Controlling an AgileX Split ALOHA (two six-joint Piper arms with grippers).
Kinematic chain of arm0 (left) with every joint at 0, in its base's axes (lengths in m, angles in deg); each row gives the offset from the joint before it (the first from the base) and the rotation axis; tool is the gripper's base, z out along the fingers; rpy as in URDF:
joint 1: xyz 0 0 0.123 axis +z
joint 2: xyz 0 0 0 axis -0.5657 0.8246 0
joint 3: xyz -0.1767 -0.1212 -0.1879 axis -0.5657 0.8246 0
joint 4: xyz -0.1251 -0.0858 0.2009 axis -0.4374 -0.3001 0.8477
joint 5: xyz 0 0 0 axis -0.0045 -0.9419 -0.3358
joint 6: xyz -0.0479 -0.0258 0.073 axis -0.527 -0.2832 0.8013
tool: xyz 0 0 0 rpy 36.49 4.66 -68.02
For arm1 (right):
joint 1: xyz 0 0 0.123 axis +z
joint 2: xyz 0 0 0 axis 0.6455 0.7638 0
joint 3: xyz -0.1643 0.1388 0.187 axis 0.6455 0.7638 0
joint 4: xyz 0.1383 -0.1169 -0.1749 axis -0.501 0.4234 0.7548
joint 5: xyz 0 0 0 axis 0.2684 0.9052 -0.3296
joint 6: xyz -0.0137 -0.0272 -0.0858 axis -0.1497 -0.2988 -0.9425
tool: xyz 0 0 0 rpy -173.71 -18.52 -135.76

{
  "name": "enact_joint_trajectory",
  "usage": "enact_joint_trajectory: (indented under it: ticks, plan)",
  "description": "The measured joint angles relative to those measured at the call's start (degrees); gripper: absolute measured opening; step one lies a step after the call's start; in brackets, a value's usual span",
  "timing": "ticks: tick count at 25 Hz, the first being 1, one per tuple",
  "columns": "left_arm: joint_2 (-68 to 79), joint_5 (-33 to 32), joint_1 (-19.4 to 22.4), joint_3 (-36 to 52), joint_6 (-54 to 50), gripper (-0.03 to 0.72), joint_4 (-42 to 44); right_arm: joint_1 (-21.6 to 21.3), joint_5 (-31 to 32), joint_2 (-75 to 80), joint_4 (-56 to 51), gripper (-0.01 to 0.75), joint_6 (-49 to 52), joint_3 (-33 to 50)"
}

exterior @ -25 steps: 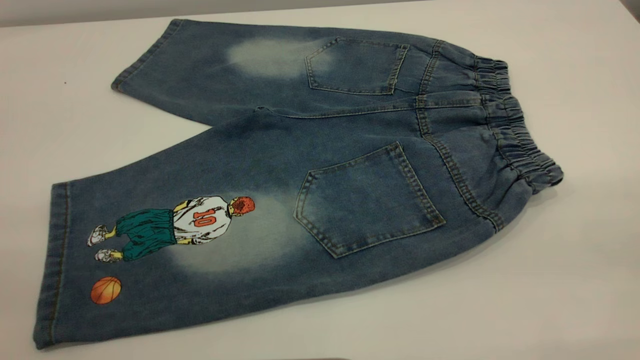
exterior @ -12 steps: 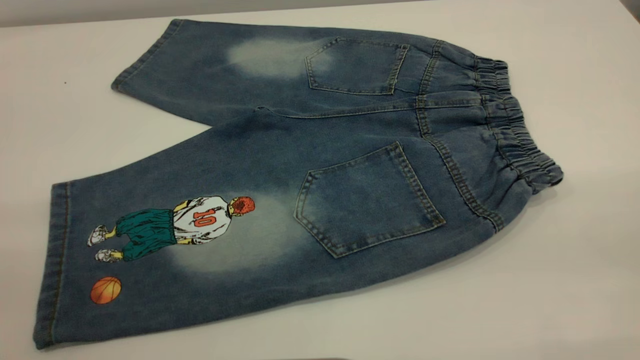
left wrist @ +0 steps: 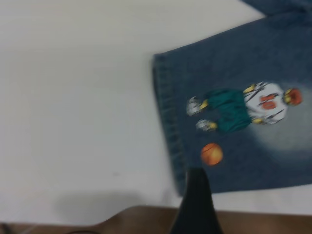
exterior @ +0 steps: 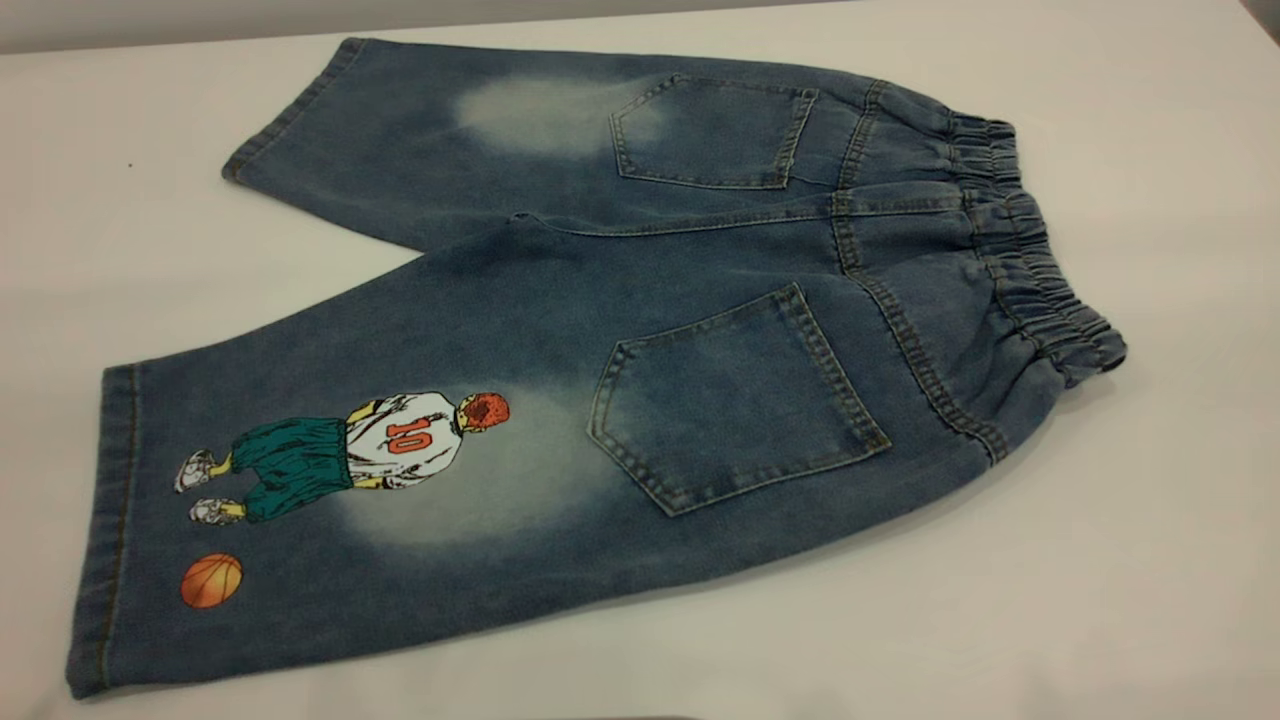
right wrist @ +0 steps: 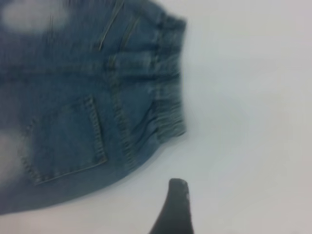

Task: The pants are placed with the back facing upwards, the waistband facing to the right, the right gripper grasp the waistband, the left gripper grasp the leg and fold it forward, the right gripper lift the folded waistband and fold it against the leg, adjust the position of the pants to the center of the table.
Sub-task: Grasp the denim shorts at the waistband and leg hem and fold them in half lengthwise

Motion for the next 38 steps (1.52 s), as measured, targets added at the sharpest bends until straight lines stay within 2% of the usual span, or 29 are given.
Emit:
enact_joint_trajectory:
  ticks: [4,8,16,21,28,34,38]
  plan:
    - [8.8,7.4,0.0,0.0,2.7,0.529,-4.3,0.0,-6.1,12.3,-7.1,0.580,-4.8,0.0]
    - [15.8,12.8,0.0,0.0,5.4,0.529,-6.8,0.0,-11.4,24.3,-18.8,0.580,-13.4,0.0]
    - [23.8,20.3,0.0,0.0,5.9,0.529,-7.2,0.1,-19.1,47.9,-46.8,0.580,-38.4,0.0]
    - [24.9,22.7,0.0,0.0,6.0,0.529,-7.2,0.1,-22.7,60.7,-62.9,0.580,-54.7,-0.2]
    - [24.9,24.5,0.0,0.0,6.0,0.529,-7.2,0.1,-23.3,72.7,-83.2,0.580,-74.8,-0.7]
    - [24.9,24.5,0.0,0.0,6.0,0.529,-7.2,0.1,-24.0,76.7,-91.8,0.580,-83.0,-0.7]
    - [24.9,24.5,0.0,0.0,6.1,0.529,-7.2,-0.2,-24.7,79.4,-93.0,0.580,-84.3,-1.6]
